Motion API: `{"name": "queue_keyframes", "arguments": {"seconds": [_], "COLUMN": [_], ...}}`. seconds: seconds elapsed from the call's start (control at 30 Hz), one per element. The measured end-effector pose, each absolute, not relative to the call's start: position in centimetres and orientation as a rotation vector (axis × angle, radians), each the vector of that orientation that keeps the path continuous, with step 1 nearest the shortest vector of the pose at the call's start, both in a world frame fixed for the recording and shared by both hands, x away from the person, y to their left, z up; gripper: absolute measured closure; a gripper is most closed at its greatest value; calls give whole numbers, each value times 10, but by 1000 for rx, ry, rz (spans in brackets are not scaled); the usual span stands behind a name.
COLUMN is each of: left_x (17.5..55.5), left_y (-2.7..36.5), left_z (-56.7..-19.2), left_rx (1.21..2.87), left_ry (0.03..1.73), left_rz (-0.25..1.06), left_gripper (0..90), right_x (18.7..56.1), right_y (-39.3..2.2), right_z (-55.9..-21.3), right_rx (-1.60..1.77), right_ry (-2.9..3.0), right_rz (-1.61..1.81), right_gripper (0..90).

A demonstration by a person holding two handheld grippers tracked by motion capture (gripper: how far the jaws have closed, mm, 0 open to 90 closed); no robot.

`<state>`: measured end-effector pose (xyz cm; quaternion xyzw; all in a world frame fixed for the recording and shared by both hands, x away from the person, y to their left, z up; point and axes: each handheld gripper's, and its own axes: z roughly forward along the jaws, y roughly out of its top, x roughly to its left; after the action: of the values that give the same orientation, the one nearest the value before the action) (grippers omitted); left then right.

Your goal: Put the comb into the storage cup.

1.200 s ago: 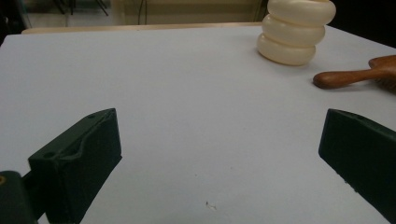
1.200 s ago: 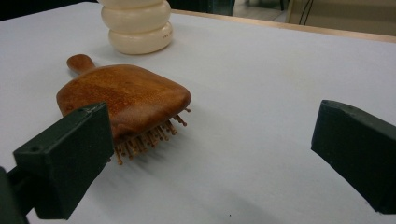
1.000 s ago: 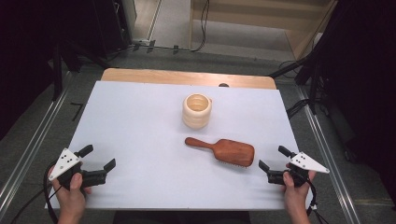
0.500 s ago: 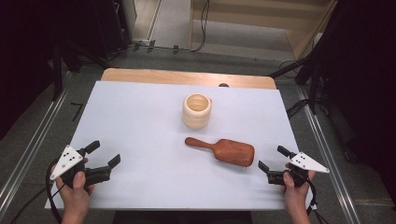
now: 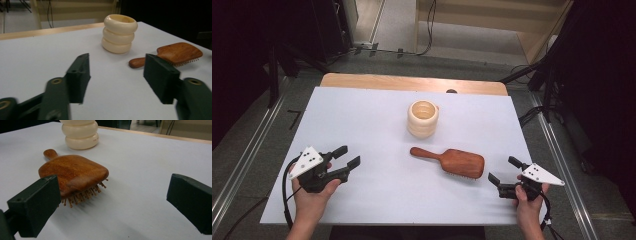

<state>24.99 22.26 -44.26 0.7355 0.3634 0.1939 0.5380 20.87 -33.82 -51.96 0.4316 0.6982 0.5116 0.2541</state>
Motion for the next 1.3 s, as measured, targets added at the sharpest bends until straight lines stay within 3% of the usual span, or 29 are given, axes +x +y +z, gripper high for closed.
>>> {"name": "queue_keyframes", "arguments": {"seconds": [0.17, 0.3, 0.7, 1.3], "left_x": [261, 273, 311, 356], "left_y": [200, 177, 120, 68], "left_z": [-439, -443, -468, -485], "left_rx": [1826, 1891, 2005, 2131], "left_ry": [802, 747, 704, 739], "left_rz": [413, 344, 204, 166], "left_gripper": [749, 900, 900, 900], "right_x": [209, 208, 208, 207], "right_y": [-338, -338, -337, -336], "right_z": [-520, -520, -520, -520], "right_rx": [1163, 1154, 1152, 1138], "right_ry": [1907, 1905, 1907, 1912], "right_rz": [1382, 1387, 1384, 1382], "right_gripper": [0, 0, 0, 0]}}
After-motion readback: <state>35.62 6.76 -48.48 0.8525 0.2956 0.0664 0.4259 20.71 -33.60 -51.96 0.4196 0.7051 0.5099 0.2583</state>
